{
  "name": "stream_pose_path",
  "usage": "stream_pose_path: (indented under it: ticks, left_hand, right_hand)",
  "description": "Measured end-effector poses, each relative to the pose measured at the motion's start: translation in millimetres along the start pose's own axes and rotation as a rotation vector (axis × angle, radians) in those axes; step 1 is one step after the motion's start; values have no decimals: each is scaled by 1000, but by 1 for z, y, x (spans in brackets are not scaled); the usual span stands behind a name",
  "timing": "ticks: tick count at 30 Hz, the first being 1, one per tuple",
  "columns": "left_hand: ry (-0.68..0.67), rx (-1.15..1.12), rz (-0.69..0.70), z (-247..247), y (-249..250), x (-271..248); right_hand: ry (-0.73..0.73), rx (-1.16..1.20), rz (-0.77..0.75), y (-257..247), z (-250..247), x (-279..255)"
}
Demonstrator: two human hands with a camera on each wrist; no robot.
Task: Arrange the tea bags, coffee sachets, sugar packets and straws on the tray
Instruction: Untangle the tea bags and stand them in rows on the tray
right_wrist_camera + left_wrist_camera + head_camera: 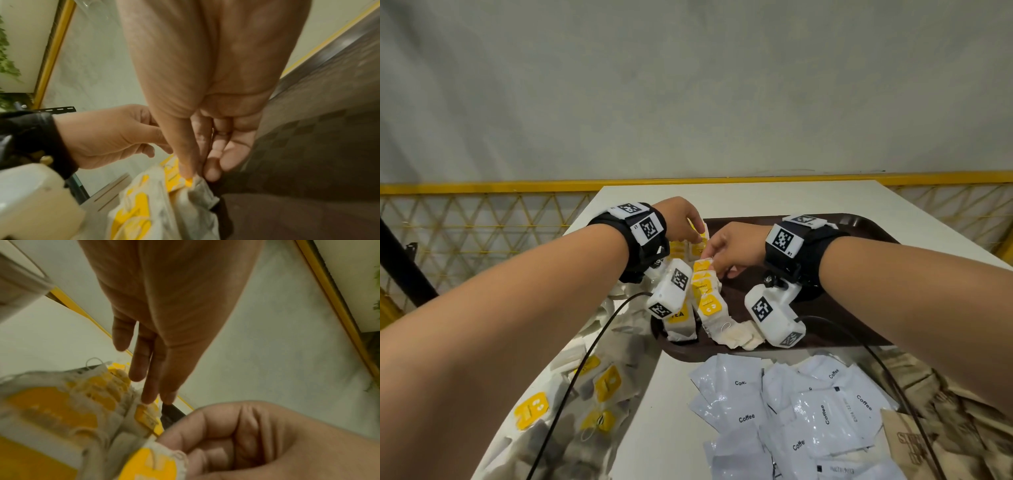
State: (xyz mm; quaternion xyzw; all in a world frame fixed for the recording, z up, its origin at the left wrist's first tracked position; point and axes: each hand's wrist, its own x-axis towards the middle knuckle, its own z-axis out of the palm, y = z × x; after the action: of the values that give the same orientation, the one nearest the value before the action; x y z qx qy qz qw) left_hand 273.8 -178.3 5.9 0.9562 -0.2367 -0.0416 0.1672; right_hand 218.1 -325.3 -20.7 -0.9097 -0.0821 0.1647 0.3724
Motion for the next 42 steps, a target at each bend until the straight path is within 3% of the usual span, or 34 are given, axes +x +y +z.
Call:
stream_pose_path:
  ticks: [4,9,13,17,22,26,32,38,42]
  left_hand:
    - [-9,116,-33,6,4,2]
    - [-19,124,-37,9,3,3]
    - [52,47,-52,3,1,2]
    - [16,-74,-66,0,-3,-1]
    - [-61,72,11,5,-3,-7]
    - [-26,80,9,7,0,-6]
    - [-27,141,-40,11,2,0]
    - [55,93,-77,4,-2,-1]
    - [21,21,-55,-6,-6,-7]
  right_hand:
    - [-10,6,6,1,-2,-3]
    - [134,69,18,-3,-2,-2]
    - [193,105,37,-7,1,2]
    - [217,215,53,-9,3,2]
    - [196,284,79,-10,3,-1]
    - [272,287,117,-4,-4,-4]
    - [22,245,130,1,-6,-10]
    - [133,275,134,0,-2,-7]
    - [188,189,97,-3,3,-6]
